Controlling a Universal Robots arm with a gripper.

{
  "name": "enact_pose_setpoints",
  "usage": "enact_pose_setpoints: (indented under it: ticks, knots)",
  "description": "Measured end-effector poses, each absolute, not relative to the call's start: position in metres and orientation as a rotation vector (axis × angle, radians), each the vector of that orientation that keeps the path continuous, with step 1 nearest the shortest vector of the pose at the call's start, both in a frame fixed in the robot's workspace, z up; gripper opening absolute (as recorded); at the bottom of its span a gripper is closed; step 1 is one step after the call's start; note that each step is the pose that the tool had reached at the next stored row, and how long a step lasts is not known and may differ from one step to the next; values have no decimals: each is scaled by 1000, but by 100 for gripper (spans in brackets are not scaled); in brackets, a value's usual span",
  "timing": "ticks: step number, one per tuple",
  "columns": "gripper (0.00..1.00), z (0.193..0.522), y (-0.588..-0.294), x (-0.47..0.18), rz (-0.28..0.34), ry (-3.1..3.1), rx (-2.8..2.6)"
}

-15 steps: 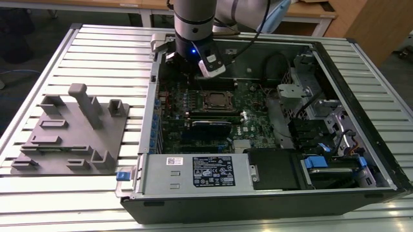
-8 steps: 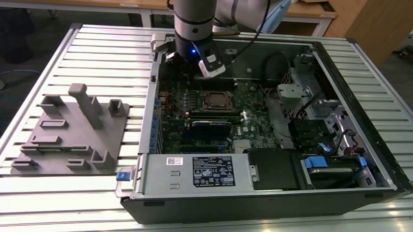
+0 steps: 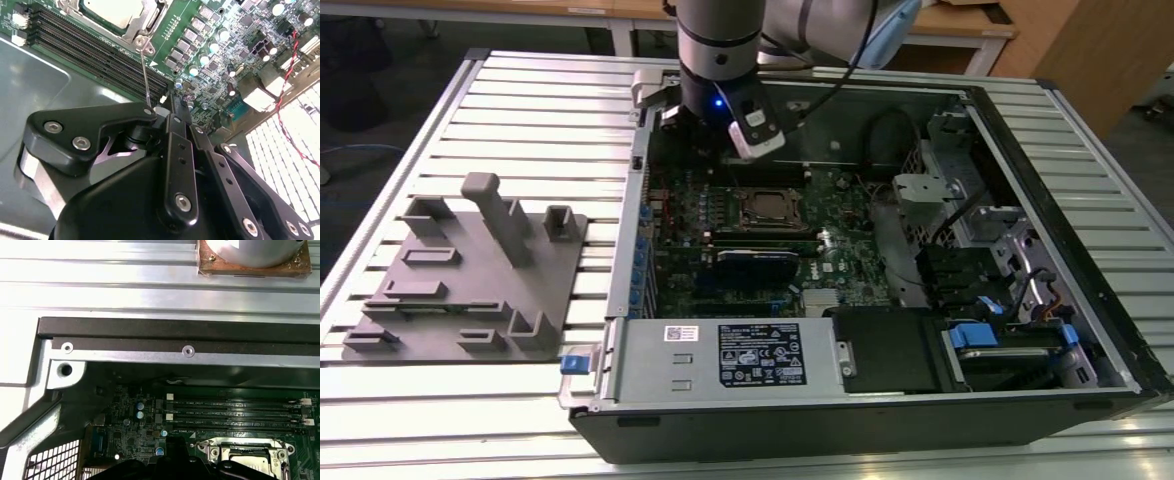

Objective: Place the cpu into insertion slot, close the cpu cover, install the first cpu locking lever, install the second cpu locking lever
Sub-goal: 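Install the first cpu locking lever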

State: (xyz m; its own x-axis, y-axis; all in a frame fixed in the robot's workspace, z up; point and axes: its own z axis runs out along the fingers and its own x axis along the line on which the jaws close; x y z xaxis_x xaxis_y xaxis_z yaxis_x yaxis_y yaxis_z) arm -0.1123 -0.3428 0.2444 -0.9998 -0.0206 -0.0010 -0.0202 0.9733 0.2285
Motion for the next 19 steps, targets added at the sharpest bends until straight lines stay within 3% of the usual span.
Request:
enact_pose_setpoints:
  ticks: [8, 19]
  knots:
    - [10, 245, -343, -112, -401, -3115, 32]
    - [10, 245, -343, -92, -402, -3115, 32]
